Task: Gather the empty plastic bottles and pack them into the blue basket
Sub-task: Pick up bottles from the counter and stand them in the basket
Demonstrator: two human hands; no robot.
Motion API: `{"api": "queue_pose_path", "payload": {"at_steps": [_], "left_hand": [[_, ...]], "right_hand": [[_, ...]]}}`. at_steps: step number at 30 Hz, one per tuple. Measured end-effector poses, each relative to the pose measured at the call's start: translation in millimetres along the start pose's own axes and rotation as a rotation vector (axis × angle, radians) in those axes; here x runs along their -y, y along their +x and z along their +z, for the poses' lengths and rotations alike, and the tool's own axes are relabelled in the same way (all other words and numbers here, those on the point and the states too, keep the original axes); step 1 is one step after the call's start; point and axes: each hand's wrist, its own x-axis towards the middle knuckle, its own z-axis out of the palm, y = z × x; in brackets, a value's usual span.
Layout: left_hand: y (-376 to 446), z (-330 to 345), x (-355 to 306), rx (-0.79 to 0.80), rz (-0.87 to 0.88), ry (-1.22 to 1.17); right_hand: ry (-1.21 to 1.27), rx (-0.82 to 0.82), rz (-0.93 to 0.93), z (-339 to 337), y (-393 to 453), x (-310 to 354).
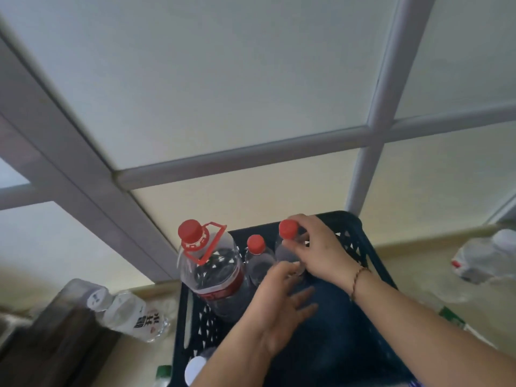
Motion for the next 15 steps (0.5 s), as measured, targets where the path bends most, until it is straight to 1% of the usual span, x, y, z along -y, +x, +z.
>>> {"api": "queue_pose_path", "payload": {"at_steps": [3,6,8,12,15], "left_hand": [[8.7,-4.0,-3.3,0.040,-0.030,-0.150],[12.4,-4.5,-1.4,0.068,-0.054,-0.212],[13.3,-4.4,2.4,0.071,-0.059,-0.209],[8.2,-4.1,4.1,0.029,-0.062,-0.187],[-1.3,1.0,6.0,0.002,-0.007,-0.151]], "right_hand": [[0.038,0.026,0.052,7.2,-0.9,-7.1],[0.026,0.050,0.076,8.4,-1.6,-12.7],[0.002,0.062,0.071,8.2,-1.4,-14.5],[-0.014,0.107,0.067,4.5,-7.0,-15.9],[-0.018,0.065,0.056,-10.1,-19.9,-14.1]]}}
